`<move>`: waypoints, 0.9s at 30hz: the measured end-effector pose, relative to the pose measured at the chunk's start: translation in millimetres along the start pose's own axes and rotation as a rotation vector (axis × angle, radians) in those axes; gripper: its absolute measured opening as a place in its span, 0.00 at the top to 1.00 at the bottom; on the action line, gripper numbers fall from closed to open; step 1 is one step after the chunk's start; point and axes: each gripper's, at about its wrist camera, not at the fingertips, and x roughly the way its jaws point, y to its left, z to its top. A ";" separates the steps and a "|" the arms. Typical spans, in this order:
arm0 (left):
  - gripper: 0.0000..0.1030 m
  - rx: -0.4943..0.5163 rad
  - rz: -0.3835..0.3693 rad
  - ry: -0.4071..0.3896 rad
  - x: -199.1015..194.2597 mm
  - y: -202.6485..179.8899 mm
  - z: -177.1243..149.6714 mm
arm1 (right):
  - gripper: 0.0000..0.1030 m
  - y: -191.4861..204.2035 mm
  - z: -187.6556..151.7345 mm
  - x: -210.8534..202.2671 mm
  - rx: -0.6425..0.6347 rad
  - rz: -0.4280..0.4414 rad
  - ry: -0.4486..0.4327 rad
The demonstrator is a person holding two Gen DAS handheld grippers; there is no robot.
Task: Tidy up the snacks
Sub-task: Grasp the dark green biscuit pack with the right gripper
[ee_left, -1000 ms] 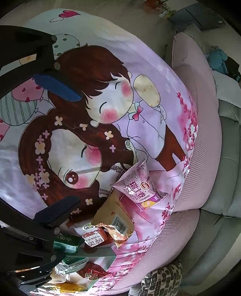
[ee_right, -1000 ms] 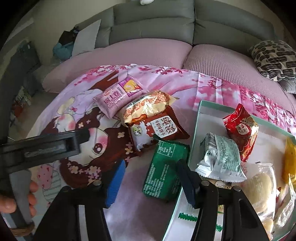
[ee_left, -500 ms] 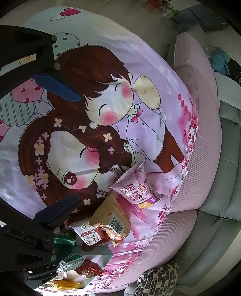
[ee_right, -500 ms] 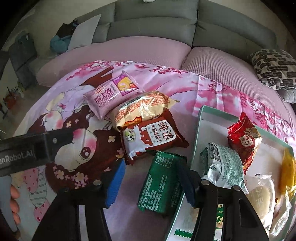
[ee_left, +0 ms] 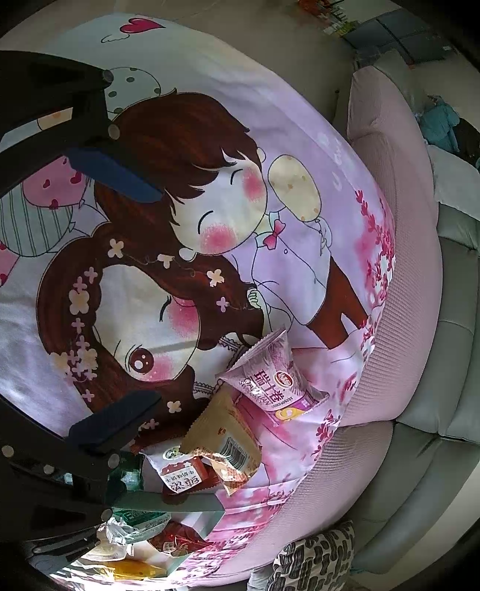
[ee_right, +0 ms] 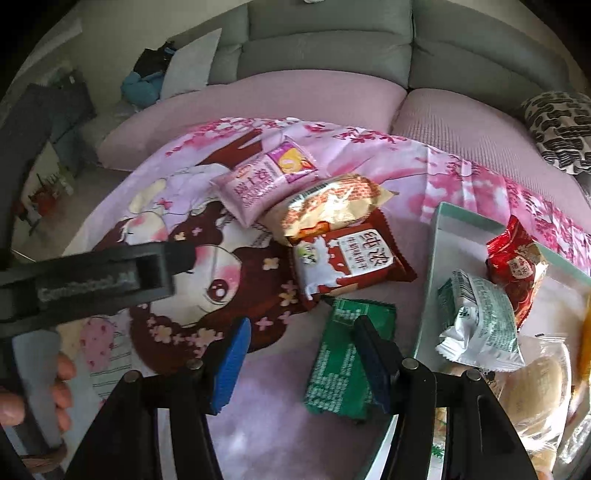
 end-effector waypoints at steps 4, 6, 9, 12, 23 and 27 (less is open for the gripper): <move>0.02 -0.003 -0.001 -0.001 0.0 1.9 0.2 | 0.42 -0.4 1.5 -1.9 -0.016 -0.062 -0.016; 0.02 -0.001 -0.002 0.000 0.0 2.0 0.2 | 0.42 -3.0 2.0 -1.1 -0.019 -0.103 -0.018; 0.02 0.001 -0.003 0.000 -0.1 2.0 0.2 | 0.42 -5.0 2.8 4.9 -0.034 -0.149 -0.009; 0.02 0.002 -0.002 0.000 -0.1 1.5 -0.3 | 0.42 -3.9 2.4 11.7 -0.055 -0.185 0.003; 0.02 0.006 -0.002 0.001 0.2 1.2 -0.1 | 0.43 -2.1 -1.4 11.6 -0.044 -0.164 0.037; 0.02 0.005 -0.002 0.002 0.2 1.2 -0.4 | 0.43 -5.2 -1.4 8.3 -0.005 -0.107 0.041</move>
